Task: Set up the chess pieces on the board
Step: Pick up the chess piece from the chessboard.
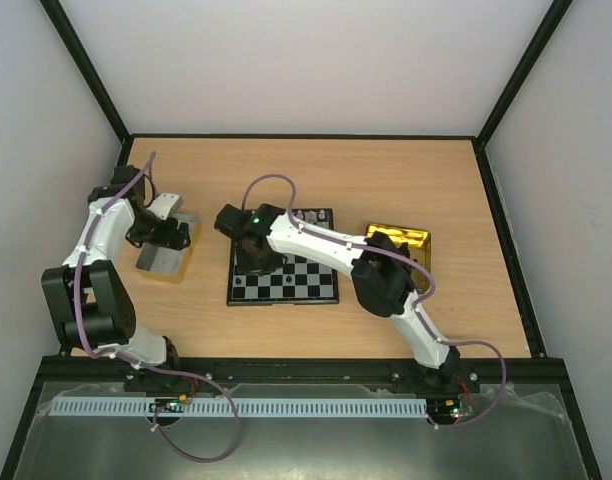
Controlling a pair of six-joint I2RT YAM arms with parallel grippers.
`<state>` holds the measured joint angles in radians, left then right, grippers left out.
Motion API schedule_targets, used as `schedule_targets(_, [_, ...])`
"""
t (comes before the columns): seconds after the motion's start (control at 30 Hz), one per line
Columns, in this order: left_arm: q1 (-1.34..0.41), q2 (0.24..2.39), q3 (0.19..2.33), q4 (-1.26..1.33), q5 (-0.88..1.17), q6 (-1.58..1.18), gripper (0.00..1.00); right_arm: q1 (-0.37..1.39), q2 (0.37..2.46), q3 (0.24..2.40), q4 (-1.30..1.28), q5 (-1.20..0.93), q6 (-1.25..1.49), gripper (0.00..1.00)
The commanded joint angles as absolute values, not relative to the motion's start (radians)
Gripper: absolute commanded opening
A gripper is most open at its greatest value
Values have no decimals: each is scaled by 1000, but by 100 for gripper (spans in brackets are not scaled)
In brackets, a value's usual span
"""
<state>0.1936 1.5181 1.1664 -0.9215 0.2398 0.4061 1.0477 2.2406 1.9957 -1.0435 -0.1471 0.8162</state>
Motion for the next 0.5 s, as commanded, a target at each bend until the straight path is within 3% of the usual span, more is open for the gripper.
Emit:
schedule_targets(0.0, [211,1523,1200,-977,266,433,89,1052,2273,1982,-1061,-136,818,25])
schedule_targets(0.47, [267,1531,1229,-1019,292,467,89,1040,2310,1982,-1043,-126,812,22])
